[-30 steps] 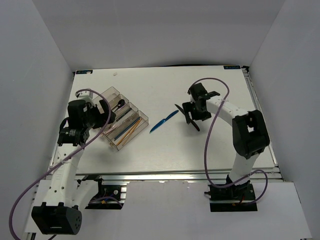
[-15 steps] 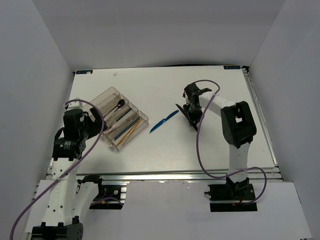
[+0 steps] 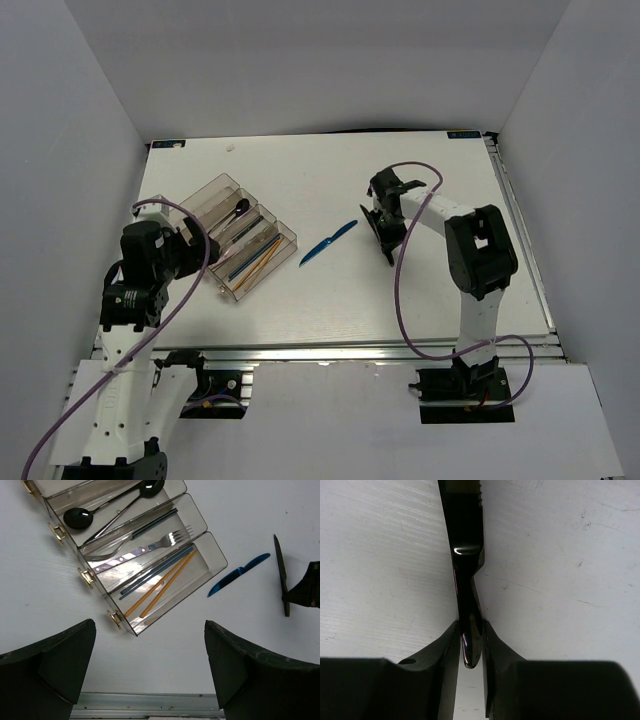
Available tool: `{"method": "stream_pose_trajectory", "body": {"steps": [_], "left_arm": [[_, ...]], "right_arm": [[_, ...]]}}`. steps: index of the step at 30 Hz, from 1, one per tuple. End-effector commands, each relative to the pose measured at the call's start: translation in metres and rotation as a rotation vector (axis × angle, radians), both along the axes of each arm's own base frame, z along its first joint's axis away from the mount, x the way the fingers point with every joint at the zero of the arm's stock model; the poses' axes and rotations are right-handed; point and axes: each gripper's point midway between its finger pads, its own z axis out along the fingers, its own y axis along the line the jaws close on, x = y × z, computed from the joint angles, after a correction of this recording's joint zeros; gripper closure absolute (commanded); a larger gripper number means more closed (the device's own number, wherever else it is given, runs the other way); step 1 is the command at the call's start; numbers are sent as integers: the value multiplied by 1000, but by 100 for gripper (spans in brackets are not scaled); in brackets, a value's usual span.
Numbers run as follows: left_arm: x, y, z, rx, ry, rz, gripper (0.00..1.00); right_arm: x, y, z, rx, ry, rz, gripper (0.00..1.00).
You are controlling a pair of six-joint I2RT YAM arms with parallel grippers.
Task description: Sort the eating utensils into containers
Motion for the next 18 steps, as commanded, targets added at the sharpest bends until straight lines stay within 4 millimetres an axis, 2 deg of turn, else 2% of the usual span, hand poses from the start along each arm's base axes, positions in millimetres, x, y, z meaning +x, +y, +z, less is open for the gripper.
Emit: {"method": "stream_pose_trajectory", "body": {"steps": [1, 5, 8, 10, 15, 16, 18], "left_arm": [[0, -14, 16, -40, -49, -71, 2], [4, -26, 14, -103, -69, -108, 2], [8, -40, 16, -172, -88, -152, 2], [10, -49, 11, -217, -84, -185, 2], [16, -70, 21, -346, -156, -255, 2], [17, -73, 16, -364, -154, -263, 2], [20, -78, 19, -403, -172, -274, 2]], "right_arm": [[-40, -28, -47, -117, 157, -20, 100], [-33, -16, -24, -32, 81, -34, 100], [-26, -14, -8, -11, 20, -50, 100], [-26, -15, -4, -10, 2, -55, 100], [-26, -17, 13, 13, -51, -79, 100], [-30, -17, 13, 15, -47, -80, 100], [-29, -14, 22, 41, -76, -82, 100]]}}
